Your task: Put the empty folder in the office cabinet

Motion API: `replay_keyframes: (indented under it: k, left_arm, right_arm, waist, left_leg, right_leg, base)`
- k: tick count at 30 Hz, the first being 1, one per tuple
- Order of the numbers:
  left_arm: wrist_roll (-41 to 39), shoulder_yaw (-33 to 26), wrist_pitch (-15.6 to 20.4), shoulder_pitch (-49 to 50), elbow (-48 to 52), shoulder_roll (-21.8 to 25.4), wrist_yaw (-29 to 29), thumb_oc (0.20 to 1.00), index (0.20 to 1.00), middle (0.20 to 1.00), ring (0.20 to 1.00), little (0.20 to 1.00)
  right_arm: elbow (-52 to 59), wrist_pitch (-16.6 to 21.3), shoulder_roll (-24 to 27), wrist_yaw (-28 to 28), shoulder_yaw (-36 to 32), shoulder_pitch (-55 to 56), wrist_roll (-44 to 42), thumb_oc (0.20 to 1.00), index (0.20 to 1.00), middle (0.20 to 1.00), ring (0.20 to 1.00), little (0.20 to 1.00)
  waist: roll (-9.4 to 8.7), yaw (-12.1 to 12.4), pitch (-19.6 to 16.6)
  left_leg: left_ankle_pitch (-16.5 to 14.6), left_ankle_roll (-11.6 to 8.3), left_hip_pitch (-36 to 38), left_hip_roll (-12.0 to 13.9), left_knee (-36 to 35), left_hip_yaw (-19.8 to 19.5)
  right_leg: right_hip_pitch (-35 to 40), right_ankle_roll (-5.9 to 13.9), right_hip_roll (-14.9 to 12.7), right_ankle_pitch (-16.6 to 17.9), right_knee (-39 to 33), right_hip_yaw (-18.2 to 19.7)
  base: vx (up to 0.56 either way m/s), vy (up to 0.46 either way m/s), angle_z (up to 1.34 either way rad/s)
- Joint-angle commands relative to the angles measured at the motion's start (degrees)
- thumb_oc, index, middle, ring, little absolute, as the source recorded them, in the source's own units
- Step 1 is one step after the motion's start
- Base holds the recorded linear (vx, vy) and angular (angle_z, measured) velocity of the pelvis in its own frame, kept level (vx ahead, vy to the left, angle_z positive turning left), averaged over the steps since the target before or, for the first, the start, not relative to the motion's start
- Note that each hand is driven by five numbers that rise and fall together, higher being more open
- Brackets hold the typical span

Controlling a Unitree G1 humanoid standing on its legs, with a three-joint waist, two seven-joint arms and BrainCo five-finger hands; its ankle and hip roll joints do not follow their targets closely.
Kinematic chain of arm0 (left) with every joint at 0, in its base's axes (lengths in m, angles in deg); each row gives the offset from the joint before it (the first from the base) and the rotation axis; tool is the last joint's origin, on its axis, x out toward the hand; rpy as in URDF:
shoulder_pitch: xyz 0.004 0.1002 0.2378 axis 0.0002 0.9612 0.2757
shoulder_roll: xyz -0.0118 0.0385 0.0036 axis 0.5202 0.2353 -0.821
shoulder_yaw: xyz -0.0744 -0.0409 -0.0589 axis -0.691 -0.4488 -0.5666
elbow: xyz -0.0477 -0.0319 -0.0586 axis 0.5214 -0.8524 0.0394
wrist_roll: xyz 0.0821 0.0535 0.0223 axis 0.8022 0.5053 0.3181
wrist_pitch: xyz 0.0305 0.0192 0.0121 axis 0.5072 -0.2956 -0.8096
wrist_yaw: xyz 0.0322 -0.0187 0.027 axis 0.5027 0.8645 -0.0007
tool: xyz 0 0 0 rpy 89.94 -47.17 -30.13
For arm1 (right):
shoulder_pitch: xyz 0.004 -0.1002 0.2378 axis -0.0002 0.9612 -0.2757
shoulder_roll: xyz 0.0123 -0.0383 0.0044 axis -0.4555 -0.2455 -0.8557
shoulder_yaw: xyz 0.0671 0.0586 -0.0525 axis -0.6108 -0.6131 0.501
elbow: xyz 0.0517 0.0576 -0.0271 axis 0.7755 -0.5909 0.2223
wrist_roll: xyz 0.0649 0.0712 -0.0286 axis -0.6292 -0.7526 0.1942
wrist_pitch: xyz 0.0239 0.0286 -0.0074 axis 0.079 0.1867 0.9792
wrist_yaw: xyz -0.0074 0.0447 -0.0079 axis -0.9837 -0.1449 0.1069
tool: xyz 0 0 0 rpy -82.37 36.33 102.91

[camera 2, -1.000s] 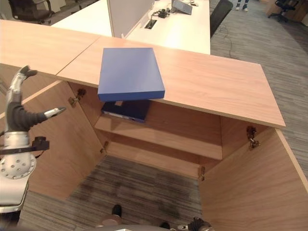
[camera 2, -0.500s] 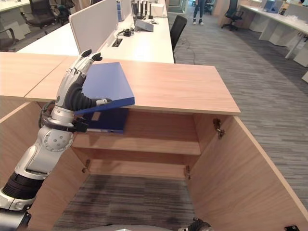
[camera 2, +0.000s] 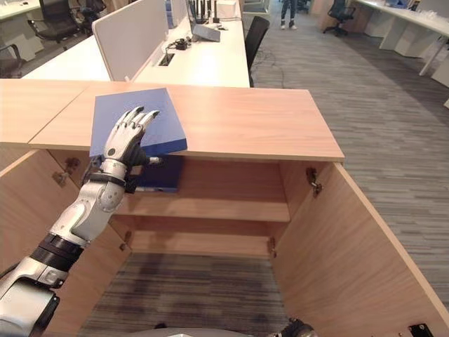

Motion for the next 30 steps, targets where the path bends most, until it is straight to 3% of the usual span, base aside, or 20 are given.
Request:
replay_keyframes:
  k: [1, 13, 30]
  left_arm:
    - [6.1, 0.34, -1.85, -8.86, -1.39, 2.21, -2.48, 1.0, 1.0, 1.0, 1.0, 1.0]
    - [12.26, 2.41, -7.48, -12.42, -11.62, 0.57, -4.91, 1.0, 1.0, 1.0, 1.0, 1.0]
    - [12.4, 3.74, -11.05, -14.89, -22.37, 1.33, -6.6, 1.0, 1.0, 1.0, 1.0, 1.0]
  right_arm:
    - [-0.31, -0.37, -0.09, -1.23, 2.15, -3.55, 1.32, 1.0, 1.0, 1.0, 1.0, 1.0]
    - [-0.84, 0.12, -0.64, -1.87, 3.73, -3.39, 1.92, 1.0, 1.0, 1.0, 1.0, 1.0]
    - [-1.2, 0.49, -0.8, -1.79, 5.0, -3.68, 2.8, 1.0, 1.0, 1.0, 1.0, 1.0]
  waist:
    - [-3.12, -1.35, 0.75]
    - [-2.12, -2.15, 0.37]
    - [-1.42, -2.54, 0.09]
  left_leg:
    - [-1.17, -1.9, -0.61, 3.5, 1.98, 0.36]
    - [-1.83, -2.15, -0.7, 4.08, 3.3, 1.13]
    - [-2.52, -2.52, -1.11, 4.41, 4.82, 1.51]
  right_leg:
    - [2.79, 1.54, -1.32, -5.82, 0.44, 2.29]
    - [2.97, 1.07, -0.65, -5.99, 0.44, 3.47]
    - [3.03, 0.76, -0.08, -6.13, 0.44, 4.83]
  base:
    - [0.01, -0.03, 0.0]
    - [0.01, -0.01, -0.03]
    - [0.0, 0.001, -0.02]
